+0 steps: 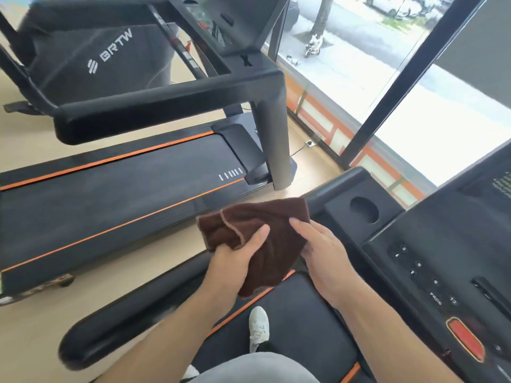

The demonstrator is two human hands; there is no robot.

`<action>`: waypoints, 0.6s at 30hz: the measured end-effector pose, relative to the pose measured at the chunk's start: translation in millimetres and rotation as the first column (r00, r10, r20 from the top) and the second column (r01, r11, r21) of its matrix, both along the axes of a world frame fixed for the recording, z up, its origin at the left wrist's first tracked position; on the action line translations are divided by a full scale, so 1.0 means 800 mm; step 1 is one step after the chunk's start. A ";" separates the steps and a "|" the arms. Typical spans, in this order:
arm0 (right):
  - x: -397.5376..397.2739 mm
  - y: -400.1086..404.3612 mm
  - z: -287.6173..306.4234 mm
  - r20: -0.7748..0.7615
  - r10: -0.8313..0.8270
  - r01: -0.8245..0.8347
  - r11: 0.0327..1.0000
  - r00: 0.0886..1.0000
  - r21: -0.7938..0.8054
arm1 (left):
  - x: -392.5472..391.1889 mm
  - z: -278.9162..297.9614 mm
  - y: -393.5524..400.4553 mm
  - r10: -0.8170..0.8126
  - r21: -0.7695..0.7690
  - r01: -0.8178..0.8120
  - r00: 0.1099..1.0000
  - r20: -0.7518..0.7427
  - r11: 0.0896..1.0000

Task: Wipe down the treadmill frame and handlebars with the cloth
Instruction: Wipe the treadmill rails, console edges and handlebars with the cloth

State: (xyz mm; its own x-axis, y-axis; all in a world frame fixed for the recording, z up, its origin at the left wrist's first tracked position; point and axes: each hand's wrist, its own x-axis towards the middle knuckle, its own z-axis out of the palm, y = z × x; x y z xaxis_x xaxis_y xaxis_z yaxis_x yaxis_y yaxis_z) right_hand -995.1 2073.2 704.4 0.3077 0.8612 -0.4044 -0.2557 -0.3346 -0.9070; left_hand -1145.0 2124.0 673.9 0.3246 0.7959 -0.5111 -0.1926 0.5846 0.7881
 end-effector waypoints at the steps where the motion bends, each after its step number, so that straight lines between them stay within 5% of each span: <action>1: -0.007 -0.003 -0.003 0.012 -0.017 0.017 0.999 1.000 -0.027 | 0.001 -0.004 -0.004 0.038 0.021 -0.037 0.997 -0.063 0.999; 4: -0.024 -0.017 -0.016 0.075 -0.023 0.033 0.991 0.997 -0.129 | 0.001 -0.009 -0.016 0.075 0.151 -0.035 0.959 -0.272 0.988; 8: -0.038 -0.048 -0.032 0.400 -0.165 0.232 0.964 0.902 -0.126 | -0.006 -0.022 -0.037 0.091 0.498 0.130 0.914 -0.396 0.857; 11: -0.043 -0.061 -0.028 0.127 -0.053 0.048 0.998 0.990 0.039 | -0.007 -0.034 -0.042 0.110 0.678 0.441 0.787 -0.608 0.588; 13: -0.038 -0.063 -0.028 -0.029 0.023 -0.019 0.992 0.999 0.123 | 0.001 -0.026 -0.045 0.004 0.639 0.547 0.758 -0.652 0.541; 16: -0.009 -0.063 -0.037 -0.030 0.012 -0.008 0.992 0.999 0.128 | 0.022 -0.017 -0.046 -0.049 0.633 0.625 0.729 -0.683 0.458; 18: 0.012 -0.061 -0.038 -0.098 -0.056 0.065 0.993 0.994 0.095 | 0.040 -0.013 -0.048 -0.093 0.619 0.598 0.754 -0.651 0.510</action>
